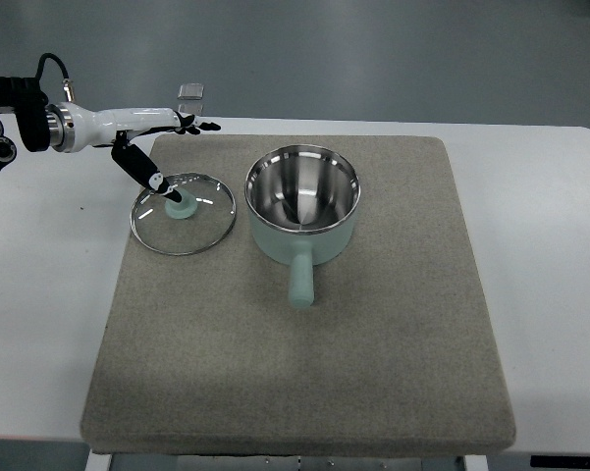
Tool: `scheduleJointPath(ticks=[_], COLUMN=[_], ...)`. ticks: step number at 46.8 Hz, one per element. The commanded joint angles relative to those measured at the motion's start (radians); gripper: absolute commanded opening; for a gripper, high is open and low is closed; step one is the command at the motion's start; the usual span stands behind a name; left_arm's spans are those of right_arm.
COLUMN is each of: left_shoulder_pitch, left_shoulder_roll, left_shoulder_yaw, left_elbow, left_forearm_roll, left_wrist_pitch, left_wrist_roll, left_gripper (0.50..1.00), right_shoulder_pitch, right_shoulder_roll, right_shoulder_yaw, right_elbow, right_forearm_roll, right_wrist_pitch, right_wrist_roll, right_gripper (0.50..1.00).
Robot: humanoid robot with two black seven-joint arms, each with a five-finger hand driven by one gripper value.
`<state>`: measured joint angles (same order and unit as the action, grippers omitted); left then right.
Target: Place lid left of pot with left hand
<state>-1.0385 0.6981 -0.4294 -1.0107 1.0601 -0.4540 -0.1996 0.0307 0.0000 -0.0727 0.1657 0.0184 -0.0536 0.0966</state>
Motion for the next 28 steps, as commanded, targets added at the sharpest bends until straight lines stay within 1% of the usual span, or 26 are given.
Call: scheduleJointPath(ticks=[1, 9, 14, 18, 24, 28], left_shoulder_pitch=[0.0, 0.006, 0.035, 0.061, 0.071, 0.081], left_shoulder_roll=[0.003, 0.003, -0.008, -0.008, -0.009, -0.029], left_shoulder_yaw=[0.011, 0.011, 0.001, 0.0, -0.002, -0.003], left_elbow=[0.035, 0.107, 0.158, 0.169, 0.169, 0.173], left_forearm_roll=[-0.144, -0.374, -0.515, -0.617, -0.703, -0.77], left_wrist_pitch=[0.0, -0.003, -0.006, -0.008, -0.014, -0.015], left_wrist_roll=[-0.001, -0.001, -0.001, -0.001, -0.001, -0.001], left_gripper=[0.996, 0.996, 0.996, 0.996, 0.999, 0.999], right_shoulder_pitch=[0.001, 0.0, 0.0, 0.0, 0.0, 0.0], right_shoulder_roll=[0.0, 0.0, 0.0, 0.0, 0.0, 0.0], right_shoulder_yaw=[-0.001, 0.001, 0.001, 0.001, 0.001, 0.001], right_elbow=[0.0, 0.0, 0.0, 0.0, 0.0, 0.0], right_forearm_roll=[0.0, 0.0, 0.0, 0.0, 0.0, 0.0], right_wrist_pitch=[0.0, 0.0, 0.0, 0.0, 0.0, 0.0], right_wrist_roll=[0.0, 0.0, 0.0, 0.0, 0.0, 0.0], right_gripper=[0.921, 0.923, 0.921, 0.921, 0.923, 0.921])
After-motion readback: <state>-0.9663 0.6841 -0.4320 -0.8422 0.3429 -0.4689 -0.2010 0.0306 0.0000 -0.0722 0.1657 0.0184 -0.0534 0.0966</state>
